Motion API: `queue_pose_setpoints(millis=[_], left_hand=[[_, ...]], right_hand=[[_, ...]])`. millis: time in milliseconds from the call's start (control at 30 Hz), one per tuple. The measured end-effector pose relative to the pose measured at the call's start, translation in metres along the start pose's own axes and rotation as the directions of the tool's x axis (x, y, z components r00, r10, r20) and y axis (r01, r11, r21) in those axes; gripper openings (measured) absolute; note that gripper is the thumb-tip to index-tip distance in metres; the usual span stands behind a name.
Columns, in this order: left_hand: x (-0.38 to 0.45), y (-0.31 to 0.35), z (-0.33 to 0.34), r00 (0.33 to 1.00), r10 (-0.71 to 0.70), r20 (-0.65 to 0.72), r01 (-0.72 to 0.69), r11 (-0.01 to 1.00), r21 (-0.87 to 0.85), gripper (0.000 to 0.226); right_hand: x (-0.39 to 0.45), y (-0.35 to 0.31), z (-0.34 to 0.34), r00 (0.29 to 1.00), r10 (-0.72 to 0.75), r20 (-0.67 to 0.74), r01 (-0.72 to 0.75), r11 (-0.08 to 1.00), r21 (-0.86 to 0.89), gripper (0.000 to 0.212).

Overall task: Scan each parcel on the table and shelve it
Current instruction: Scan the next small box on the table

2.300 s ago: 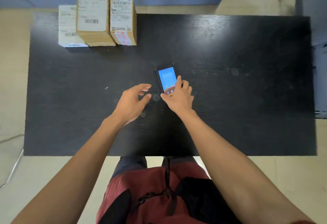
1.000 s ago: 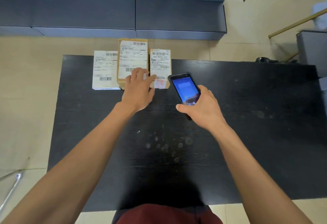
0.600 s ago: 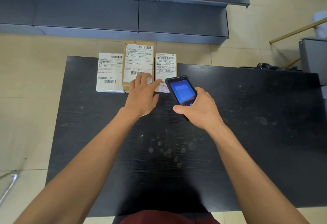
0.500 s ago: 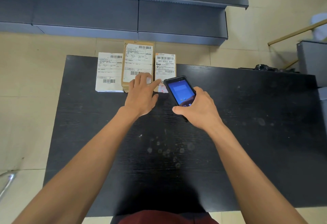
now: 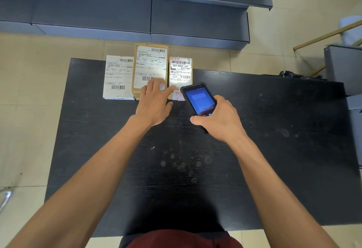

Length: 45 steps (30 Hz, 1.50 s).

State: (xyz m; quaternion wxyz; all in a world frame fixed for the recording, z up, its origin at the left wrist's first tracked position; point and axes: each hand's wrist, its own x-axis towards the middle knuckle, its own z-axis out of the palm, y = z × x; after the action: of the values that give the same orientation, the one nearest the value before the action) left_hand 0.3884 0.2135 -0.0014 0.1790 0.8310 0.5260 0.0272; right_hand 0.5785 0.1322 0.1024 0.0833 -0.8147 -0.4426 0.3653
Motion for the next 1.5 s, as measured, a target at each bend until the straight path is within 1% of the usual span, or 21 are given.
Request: queue_pose_setpoints(millis=[167, 267, 333, 467, 533, 600, 700, 800, 900, 967, 1100, 1200, 1267, 1500], left_hand=[[-0.001, 0.001, -0.002, 1.0, 0.006, -0.003, -0.006, 1.0, 0.0, 0.055], [-0.001, 0.001, -0.003, 1.0, 0.007, -0.001, -0.007, 1.0, 0.0, 0.055], [-0.001, 0.001, -0.003, 1.0, 0.006, 0.001, -0.006, 1.0, 0.001, 0.054], [-0.001, 0.001, -0.005, 1.0, 0.012, 0.013, -0.012, 1.0, 0.008, 0.054], [-0.001, 0.001, -0.006, 1.0, 0.016, 0.018, -0.017, 1.0, 0.02, 0.053], [-0.001, 0.002, -0.008, 1.0, 0.025, 0.012, -0.025, 0.999, 0.028, 0.053], [-0.003, 0.002, -0.009, 1.0, 0.031, 0.002, -0.031, 0.999, 0.037, 0.051], [-0.003, 0.003, -0.01, 0.999, 0.036, 0.0, -0.036, 0.998, 0.048, 0.051], [-0.004, 0.004, -0.012, 0.999, 0.047, 0.01, -0.047, 0.997, 0.057, 0.052], [-0.005, 0.003, -0.012, 0.998, 0.053, 0.015, -0.054, 0.997, 0.057, 0.051], [-0.008, 0.005, -0.011, 0.999, 0.051, 0.01, -0.051, 0.997, 0.062, 0.051], [-0.012, 0.007, -0.007, 0.998, 0.064, 0.01, -0.064, 0.997, 0.052, 0.052], [-0.015, 0.008, -0.005, 0.998, 0.068, 0.006, -0.068, 0.997, 0.044, 0.053], [-0.016, 0.01, -0.004, 0.997, 0.082, 0.012, -0.082, 0.996, 0.036, 0.054]], right_hand=[[-0.004, 0.001, -0.003, 1.0, 0.024, 0.004, -0.024, 1.0, 0.019, 0.052], [-0.005, 0.002, -0.004, 1.0, 0.021, 0.005, -0.021, 1.0, 0.019, 0.048], [-0.005, 0.004, -0.004, 1.0, 0.018, -0.005, -0.017, 1.0, 0.023, 0.054], [-0.004, 0.016, 0.004, 1.0, 0.018, -0.019, -0.017, 0.999, 0.027, 0.077], [-0.004, 0.028, 0.012, 1.0, 0.014, -0.016, -0.014, 1.0, 0.024, 0.085], [-0.004, 0.044, 0.025, 1.0, 0.02, -0.007, -0.02, 1.0, -0.021, 0.091], [-0.005, 0.07, 0.049, 0.998, 0.069, -0.002, -0.069, 0.993, -0.101, 0.102], [-0.009, 0.093, 0.076, 0.995, 0.097, -0.016, -0.098, 0.99, -0.106, 0.105], [-0.014, 0.108, 0.102, 0.998, 0.043, -0.043, -0.048, 0.991, -0.127, 0.105], [-0.016, 0.114, 0.117, 0.998, 0.033, -0.057, -0.04, 0.989, -0.14, 0.106], [-0.018, 0.118, 0.135, 0.992, 0.061, -0.112, -0.073, 0.991, -0.111, 0.106], [-0.018, 0.121, 0.14, 0.99, 0.046, -0.135, -0.06, 0.993, -0.103, 0.104], [-0.016, 0.124, 0.141, 0.989, 0.04, -0.143, -0.058, 0.991, -0.125, 0.103], [-0.007, 0.126, 0.142, 0.99, 0.037, -0.134, -0.075, 0.956, -0.284, 0.102]])
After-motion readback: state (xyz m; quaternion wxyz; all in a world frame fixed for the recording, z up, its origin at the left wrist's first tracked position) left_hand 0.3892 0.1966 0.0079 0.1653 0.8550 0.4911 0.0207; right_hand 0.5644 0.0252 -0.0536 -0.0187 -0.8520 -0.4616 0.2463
